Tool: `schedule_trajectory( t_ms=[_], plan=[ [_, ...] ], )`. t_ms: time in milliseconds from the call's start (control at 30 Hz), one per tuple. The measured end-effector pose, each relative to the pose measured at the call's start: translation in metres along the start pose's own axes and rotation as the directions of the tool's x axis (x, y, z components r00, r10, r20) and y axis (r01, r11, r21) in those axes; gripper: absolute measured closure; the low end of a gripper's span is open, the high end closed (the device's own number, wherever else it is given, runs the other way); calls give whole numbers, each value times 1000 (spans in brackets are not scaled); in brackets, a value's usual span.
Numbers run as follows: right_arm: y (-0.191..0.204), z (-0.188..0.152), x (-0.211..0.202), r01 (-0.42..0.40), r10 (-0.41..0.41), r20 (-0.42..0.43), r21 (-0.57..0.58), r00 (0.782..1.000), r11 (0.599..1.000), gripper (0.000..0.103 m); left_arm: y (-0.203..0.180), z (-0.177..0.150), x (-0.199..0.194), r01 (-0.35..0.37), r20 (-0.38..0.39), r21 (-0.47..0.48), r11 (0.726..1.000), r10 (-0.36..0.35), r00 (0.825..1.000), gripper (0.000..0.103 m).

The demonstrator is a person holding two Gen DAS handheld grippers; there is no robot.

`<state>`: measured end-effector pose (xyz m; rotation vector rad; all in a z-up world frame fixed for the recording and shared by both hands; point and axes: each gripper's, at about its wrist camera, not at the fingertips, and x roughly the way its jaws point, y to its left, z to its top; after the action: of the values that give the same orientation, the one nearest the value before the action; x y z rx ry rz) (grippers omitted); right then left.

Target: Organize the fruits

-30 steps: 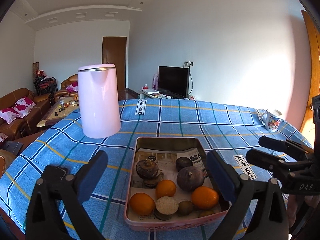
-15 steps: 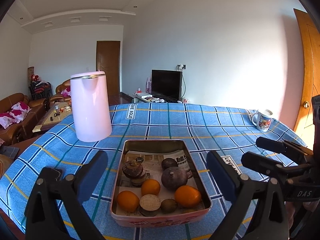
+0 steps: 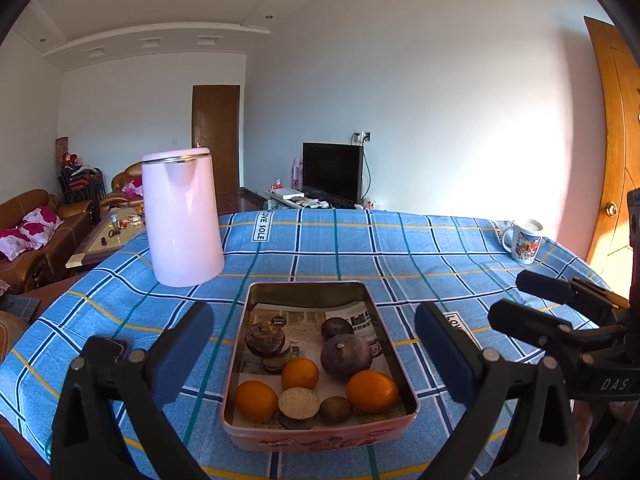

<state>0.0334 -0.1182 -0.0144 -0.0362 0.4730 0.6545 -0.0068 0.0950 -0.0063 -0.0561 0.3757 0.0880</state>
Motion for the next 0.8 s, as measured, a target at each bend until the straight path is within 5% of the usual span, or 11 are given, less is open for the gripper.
schedule_trajectory(
  t_ms=[800],
  plan=[
    [-4,-2,-3,6,-6,8,14,1000,1000,21,-9,0,-3,31,2,20,999,-31,1000,0]
  ],
)
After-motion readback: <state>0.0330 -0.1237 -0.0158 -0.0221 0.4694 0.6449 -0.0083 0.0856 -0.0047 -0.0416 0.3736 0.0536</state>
